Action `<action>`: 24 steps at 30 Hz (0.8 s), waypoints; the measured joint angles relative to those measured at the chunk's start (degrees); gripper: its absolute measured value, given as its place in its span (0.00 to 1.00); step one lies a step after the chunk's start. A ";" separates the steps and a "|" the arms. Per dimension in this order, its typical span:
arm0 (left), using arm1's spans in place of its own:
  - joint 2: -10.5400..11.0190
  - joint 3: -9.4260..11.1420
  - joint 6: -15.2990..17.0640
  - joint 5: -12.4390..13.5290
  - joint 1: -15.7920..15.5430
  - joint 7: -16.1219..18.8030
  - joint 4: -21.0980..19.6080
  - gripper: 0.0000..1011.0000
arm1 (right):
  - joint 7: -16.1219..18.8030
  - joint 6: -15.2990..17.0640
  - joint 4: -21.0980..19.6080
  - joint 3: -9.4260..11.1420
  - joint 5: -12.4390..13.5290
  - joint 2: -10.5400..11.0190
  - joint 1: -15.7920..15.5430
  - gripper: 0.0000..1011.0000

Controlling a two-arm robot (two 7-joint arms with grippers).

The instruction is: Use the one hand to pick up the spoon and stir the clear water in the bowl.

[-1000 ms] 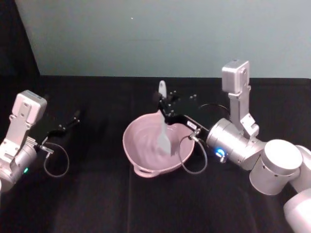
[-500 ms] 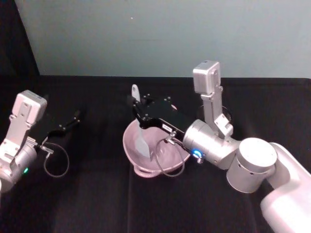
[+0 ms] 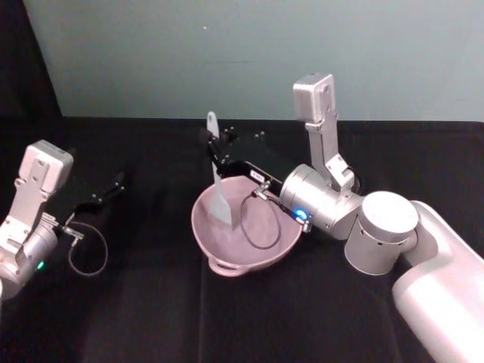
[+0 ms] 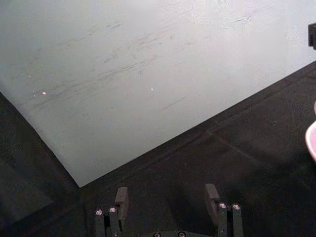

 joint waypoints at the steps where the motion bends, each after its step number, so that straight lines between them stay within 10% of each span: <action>1: 0.00 0.00 0.00 0.00 0.00 0.00 0.00 1.00 | -0.07 0.00 0.14 0.14 0.00 0.00 0.12 0.11; 24: 0.00 0.00 0.00 0.00 0.00 0.00 0.00 1.00 | -0.12 0.31 -7.49 3.39 1.81 4.88 -5.27 0.11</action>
